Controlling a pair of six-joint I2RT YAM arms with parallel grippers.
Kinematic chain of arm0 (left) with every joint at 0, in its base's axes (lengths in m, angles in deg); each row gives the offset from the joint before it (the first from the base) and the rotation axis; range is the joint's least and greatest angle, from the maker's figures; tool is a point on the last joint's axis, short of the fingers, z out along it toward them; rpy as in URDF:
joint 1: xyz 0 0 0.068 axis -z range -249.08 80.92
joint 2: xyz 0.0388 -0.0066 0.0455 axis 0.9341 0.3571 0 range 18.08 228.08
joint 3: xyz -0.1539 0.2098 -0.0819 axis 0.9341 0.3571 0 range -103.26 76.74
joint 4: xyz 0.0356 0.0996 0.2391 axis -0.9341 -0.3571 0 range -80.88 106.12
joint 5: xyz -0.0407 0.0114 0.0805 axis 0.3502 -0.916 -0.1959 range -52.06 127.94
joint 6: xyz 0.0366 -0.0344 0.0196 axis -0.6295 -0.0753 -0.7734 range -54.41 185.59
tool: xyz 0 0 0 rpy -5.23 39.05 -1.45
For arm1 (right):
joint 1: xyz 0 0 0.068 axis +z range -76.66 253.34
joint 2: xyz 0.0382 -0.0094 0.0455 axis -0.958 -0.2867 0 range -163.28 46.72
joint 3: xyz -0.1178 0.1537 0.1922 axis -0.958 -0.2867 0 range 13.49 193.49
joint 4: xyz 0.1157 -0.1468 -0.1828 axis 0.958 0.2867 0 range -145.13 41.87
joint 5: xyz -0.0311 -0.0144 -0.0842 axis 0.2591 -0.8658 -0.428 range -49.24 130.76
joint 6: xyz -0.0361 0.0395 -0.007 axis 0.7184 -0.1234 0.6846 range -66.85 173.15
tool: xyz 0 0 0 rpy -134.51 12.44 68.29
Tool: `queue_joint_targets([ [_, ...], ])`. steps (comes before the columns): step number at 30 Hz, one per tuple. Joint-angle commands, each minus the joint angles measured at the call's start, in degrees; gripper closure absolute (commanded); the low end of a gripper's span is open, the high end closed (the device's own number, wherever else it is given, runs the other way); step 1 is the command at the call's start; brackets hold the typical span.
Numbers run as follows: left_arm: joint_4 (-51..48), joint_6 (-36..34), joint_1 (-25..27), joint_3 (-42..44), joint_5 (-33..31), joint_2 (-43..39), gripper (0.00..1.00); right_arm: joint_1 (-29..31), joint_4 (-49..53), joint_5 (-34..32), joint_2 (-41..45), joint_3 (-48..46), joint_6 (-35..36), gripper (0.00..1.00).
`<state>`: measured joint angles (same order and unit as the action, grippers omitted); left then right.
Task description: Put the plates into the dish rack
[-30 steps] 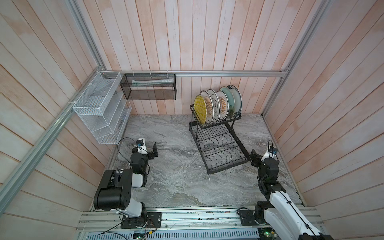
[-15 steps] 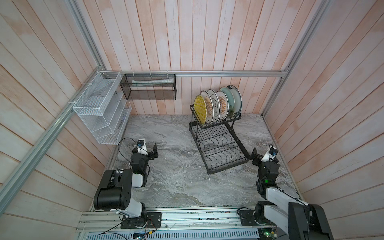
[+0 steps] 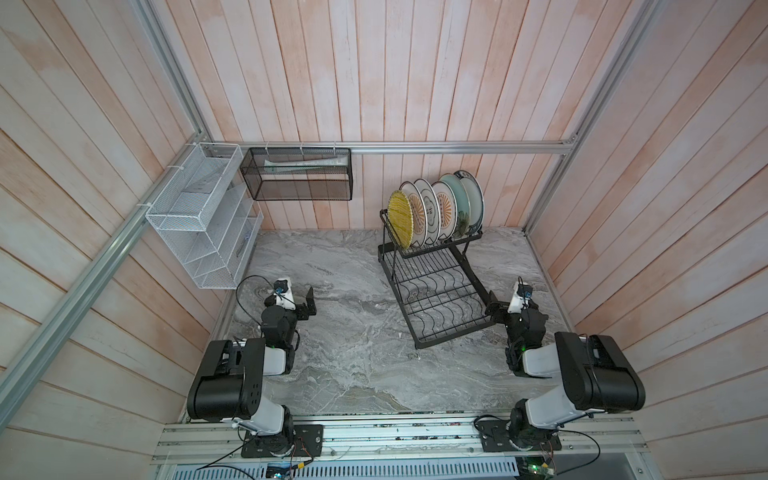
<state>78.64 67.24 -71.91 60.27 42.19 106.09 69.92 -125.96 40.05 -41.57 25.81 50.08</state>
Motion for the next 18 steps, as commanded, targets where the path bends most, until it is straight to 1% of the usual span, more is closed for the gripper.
queue_joint_targets([
  [1, -0.1, -0.5, 0.2, -0.5, 0.4, 0.2, 0.0, 0.3, 0.6, 2.0, 0.7, 1.4, 1.4, 0.02],
  [2, -0.1, -0.5, 0.2, -0.5, 0.4, 0.1, 0.0, 0.2, 3.6, 2.2, 1.6, 2.2, 1.6, 0.02],
  [5, -0.1, -0.5, 0.3, -0.6, 0.4, 0.2, 0.0, 0.2, 1.4, 1.8, 0.9, 1.6, 1.1, 0.02],
  [7, -0.1, -0.5, 0.3, -0.5, 0.4, 0.2, 0.0, 0.2, 3.1, 2.1, 1.4, 2.0, 1.7, 0.02],
  [18, -0.2, -0.5, 0.3, -0.5, 0.4, 0.2, 0.0, 0.2, 2.8, 2.2, 1.4, 2.0, 1.6, 0.02],
])
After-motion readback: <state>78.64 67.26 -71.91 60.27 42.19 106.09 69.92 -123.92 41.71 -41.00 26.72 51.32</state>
